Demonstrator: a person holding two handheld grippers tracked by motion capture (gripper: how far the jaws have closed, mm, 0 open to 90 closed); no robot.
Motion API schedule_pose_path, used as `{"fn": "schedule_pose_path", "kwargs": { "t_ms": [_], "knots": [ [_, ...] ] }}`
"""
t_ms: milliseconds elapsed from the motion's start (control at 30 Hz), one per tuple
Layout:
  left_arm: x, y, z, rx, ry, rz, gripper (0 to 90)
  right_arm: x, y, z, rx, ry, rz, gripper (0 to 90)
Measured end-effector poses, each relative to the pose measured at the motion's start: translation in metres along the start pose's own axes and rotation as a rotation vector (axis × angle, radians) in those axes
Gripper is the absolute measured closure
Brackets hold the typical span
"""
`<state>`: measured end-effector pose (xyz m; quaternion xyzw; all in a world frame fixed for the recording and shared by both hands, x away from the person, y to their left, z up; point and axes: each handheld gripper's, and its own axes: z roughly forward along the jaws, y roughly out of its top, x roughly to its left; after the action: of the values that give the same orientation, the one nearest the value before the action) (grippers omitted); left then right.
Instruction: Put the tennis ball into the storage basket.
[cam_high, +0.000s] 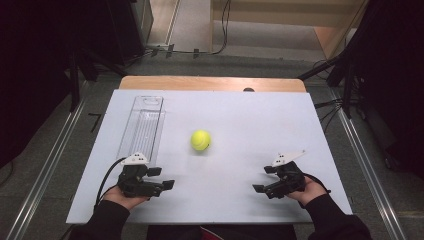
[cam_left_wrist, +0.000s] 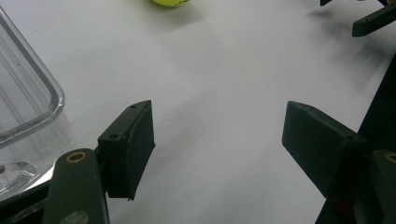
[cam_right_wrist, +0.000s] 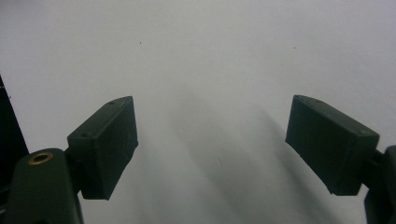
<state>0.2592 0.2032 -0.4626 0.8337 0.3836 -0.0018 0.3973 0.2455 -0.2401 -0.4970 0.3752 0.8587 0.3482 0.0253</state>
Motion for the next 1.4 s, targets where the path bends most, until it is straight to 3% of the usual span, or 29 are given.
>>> {"fn": "schedule_pose_path", "kwargs": {
  "t_ms": [233,400,800,1400],
  "knots": [
    [0.0012,0.0007,-0.0001,0.002,-0.005,-0.013,26.1,0.001,-0.001,-0.0014,0.0,-0.004,0.001,14.8],
    [0.0019,0.0019,0.0,0.008,-0.002,0.002,21.3,-0.0003,-0.0023,-0.0029,0.0,-0.006,0.002,14.8],
    [-0.0006,0.0029,0.0001,-0.014,0.03,0.029,21.2,-0.0007,-0.0033,-0.004,-0.005,-0.003,-0.002,14.8],
    [0.0009,0.0051,0.0009,-0.023,0.029,0.031,21.2,0.0009,-0.0042,-0.0027,0.005,0.006,-0.003,14.8]
  ]
}}
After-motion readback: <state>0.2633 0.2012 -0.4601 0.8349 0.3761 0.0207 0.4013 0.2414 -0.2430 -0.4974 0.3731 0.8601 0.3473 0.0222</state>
